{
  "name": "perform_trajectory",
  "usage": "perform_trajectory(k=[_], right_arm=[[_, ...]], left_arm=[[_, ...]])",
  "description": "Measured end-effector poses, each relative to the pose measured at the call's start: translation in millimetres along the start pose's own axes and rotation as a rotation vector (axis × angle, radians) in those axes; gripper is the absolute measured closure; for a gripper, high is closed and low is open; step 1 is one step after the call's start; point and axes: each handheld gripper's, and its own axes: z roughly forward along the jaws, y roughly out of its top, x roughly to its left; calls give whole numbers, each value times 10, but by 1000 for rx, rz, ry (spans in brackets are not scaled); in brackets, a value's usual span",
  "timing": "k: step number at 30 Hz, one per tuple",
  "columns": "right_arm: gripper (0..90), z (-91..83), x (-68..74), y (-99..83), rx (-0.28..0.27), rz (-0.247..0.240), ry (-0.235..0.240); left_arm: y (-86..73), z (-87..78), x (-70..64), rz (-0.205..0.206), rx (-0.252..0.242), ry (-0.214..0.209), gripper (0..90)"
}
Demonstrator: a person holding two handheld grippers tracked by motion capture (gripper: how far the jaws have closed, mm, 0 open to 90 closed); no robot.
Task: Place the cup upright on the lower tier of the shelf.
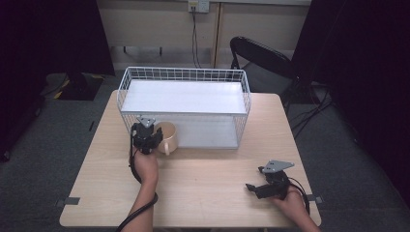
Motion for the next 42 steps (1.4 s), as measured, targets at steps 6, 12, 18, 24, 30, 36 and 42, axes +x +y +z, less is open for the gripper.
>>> perform_trajectory(k=[6, 12, 18, 24, 30, 36, 42], right_arm=[[118, 0, 0, 0, 0, 1, 0], [118, 0, 0, 0, 0, 0, 0], [118, 0, 0, 0, 0, 0, 0], [118, 0, 1, 0, 0, 1, 0], [118, 0, 1, 0, 0, 1, 0], [118, 0, 1, 0, 0, 1, 0], [118, 0, 0, 0, 0, 0, 0]], left_arm=[[-15, -17, 43, -30, -13, -15, 578], [-8, -100, 49, -23, -11, -63, 493], [-17, -209, 69, -39, -17, -101, 408], [-41, -308, 68, -20, -26, -126, 370], [-3, -388, 56, -12, -35, -143, 352], [-27, -442, 2, -26, -21, -188, 329], [-64, -411, -48, -39, 2, -212, 330]])
